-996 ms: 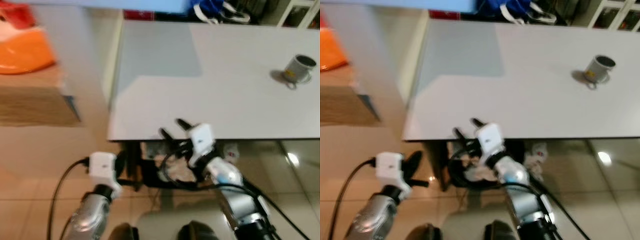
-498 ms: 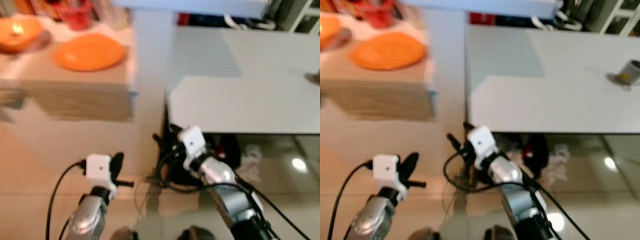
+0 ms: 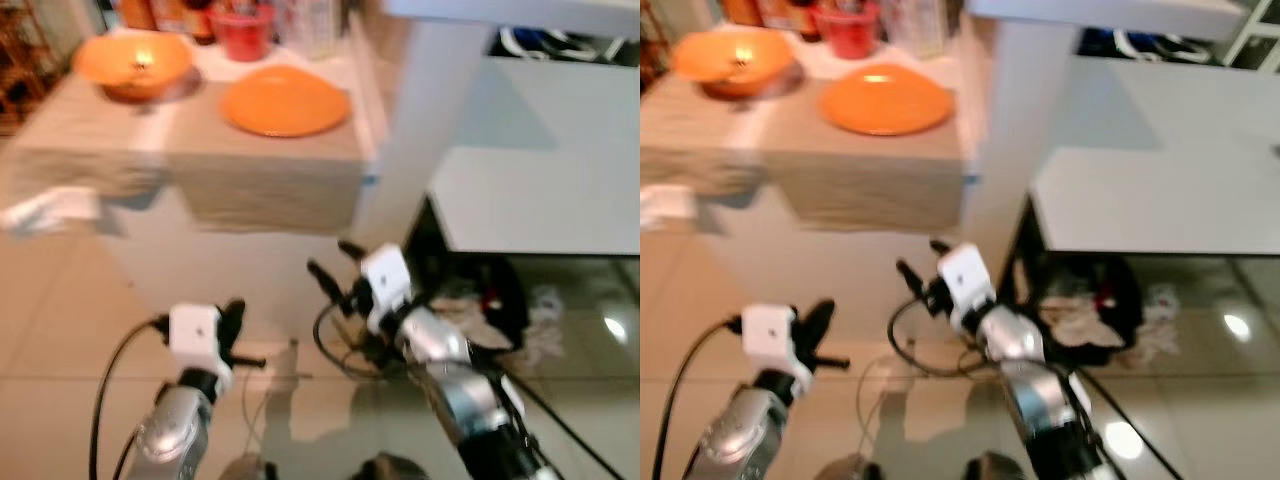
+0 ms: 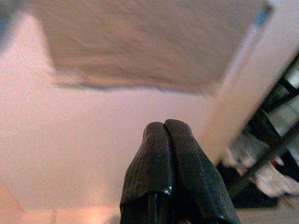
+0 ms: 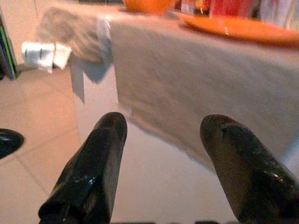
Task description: Setting the table
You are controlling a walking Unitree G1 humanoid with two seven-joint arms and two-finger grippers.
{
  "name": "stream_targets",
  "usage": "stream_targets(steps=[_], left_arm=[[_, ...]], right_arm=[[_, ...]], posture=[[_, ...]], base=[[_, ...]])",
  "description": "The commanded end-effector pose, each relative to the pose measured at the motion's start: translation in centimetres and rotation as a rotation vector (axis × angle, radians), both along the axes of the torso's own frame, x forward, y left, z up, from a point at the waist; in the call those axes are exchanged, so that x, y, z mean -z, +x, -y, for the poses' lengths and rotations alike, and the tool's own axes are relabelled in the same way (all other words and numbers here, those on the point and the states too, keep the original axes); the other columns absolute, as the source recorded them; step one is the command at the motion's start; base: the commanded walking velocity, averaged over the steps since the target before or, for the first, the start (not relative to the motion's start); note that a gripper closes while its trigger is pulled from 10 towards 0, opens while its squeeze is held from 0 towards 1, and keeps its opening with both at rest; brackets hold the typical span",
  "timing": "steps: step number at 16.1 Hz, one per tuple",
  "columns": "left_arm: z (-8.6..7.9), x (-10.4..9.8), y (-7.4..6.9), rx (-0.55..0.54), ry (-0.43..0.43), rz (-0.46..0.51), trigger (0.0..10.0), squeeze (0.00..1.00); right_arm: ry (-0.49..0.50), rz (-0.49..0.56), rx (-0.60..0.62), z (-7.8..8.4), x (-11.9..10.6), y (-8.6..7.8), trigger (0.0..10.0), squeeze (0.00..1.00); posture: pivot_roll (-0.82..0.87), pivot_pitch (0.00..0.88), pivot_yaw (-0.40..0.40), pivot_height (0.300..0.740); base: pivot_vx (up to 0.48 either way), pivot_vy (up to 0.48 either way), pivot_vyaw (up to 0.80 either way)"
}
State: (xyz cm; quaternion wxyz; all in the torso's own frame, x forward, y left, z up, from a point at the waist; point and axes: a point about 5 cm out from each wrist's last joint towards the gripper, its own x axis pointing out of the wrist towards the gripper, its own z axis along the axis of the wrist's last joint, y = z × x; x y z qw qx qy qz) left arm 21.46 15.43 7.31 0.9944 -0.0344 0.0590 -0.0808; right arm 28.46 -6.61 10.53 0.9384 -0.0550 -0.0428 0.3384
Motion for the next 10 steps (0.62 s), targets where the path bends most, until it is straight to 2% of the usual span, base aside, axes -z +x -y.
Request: stream_targets(steps=[1,3,5,6,9,10], left_arm=[[0.3,-1.2,0.2,0.018,-0.028,0.062,10.0,0.0],[-0.2,-2.2,0.6,0.018,-0.026,0.104,10.0,0.0],[-0.1,-4.0,0.9,0.049,-0.038,0.171,10.0,0.0],[0.1,-4.4,1.1,0.063,-0.037,0.187,10.0,0.0],[1.1,-5.7,1.5,0.127,-0.031,0.226,10.0,0.0],[1.5,-6.3,1.6,0.15,-0.033,0.244,10.0,0.0]], right_arm=[[0.023,-0.028,0.059,1.3,0.0,0.5,10.0,0.0],[0.095,-0.024,0.078,1.5,-1.3,1.3,10.0,0.0],[0.214,0.044,0.102,1.8,-4.1,2.2,10.0,0.0],[0.231,0.058,0.102,1.6,-4.8,2.4,10.0,0.0],[0.3,0.085,0.101,1.8,-6.6,2.9,10.0,0.0],[0.276,0.082,0.143,1.8,-6.8,3.2,10.0,0.0]], posture=[[-0.01,0.103,-0.026,0.74],[-0.01,0.099,-0.025,0.74],[-0.01,0.095,-0.023,0.74],[-0.01,0.094,-0.021,0.74],[-0.01,0.094,-0.021,0.74],[-0.01,0.097,-0.021,0.74]], base=[[0.0,0.0,0.0],[0.0,0.0,0.0],[0.476,0.0,0.76],[0.48,0.0,0.0],[0.48,0.0,0.76],[0.48,0.0,0.0]])
